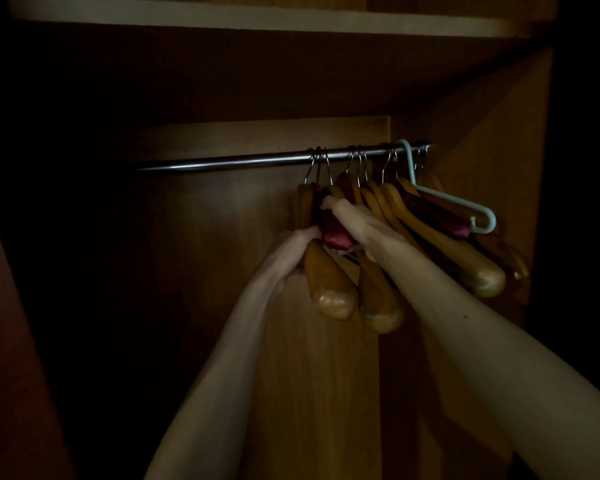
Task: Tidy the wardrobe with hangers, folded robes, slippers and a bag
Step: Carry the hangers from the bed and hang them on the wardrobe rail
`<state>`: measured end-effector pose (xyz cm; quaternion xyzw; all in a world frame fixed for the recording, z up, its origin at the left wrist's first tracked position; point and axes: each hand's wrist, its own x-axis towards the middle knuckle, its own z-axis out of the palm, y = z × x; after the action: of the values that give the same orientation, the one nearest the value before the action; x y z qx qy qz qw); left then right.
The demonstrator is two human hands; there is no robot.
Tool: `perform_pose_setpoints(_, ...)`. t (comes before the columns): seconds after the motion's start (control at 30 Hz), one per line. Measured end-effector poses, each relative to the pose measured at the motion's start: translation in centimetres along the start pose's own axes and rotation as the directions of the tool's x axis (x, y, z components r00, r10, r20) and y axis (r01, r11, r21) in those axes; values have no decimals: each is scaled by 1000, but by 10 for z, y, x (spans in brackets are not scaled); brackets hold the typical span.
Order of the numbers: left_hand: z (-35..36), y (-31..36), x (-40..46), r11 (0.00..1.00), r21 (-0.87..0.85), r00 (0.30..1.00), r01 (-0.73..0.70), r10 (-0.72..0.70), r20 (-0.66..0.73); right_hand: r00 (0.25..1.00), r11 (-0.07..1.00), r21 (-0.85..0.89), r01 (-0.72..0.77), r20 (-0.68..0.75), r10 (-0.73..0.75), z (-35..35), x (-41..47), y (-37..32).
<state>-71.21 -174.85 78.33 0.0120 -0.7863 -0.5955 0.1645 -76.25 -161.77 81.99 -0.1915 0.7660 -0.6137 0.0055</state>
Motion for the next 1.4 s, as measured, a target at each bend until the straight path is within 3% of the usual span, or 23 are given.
perform_pose_setpoints(0.2, 0, -9, -15, 999, 10, 999, -42, 42, -10, 994, 989, -144, 41, -92, -55, 1, -20, 15)
perform_pose_setpoints(0.33, 1, -18, -27, 997, 31, 994, -72, 74, -84, 955, 935, -315, 163, -188, -229, 1, -40, 36)
perform_pose_setpoints(0.47, 3, -30, -36, 995, -13, 984, -96, 93, -149, 869, 847, -477, 233, -288, -401, -4, -74, 55)
perform_pose_setpoints(0.63, 18, -67, -57, 980, -145, 965, -140, 102, -240, 736, 788, -454, 416, -340, -585, -10, -124, 104)
perform_pose_setpoints(0.77, 43, -127, -77, 994, -96, 974, -57, 34, -225, 719, 821, -329, 466, -399, -568, -1, -154, 163)
perform_pose_setpoints(0.9, 79, -209, -93, 984, 162, 993, 68, -51, -105, 867, 870, -392, 299, -270, -420, 14, -171, 237)
perform_pose_setpoints(1.0, 109, -267, -113, 916, 381, 984, 125, -163, 70, 977, 841, -532, 104, -105, -188, 21, -177, 301)
perform_pose_setpoints(1.07, 128, -304, -125, 864, 477, 948, 158, -268, 171, 1000, 805, -593, 9, -14, -22, 22, -185, 346)
perform_pose_setpoints(1.13, 147, -337, -138, 799, 571, 886, 187, -389, 254, 987, 799, -595, -86, 60, 152, 18, -198, 387)
perform_pose_setpoints(1.23, 171, -379, -165, 708, 680, 747, 192, -555, 367, 902, 780, -566, -265, 141, 409, 14, -230, 438)
perform_pose_setpoints(1.3, 185, -402, -186, 703, 676, 661, 218, -616, 428, 848, 749, -550, -369, 131, 514, 12, -257, 471)
perform_pose_setpoints(1.4, 206, -433, -214, 688, 704, 601, 173, -640, 478, 765, 680, -526, -512, 80, 639, 10, -301, 509)
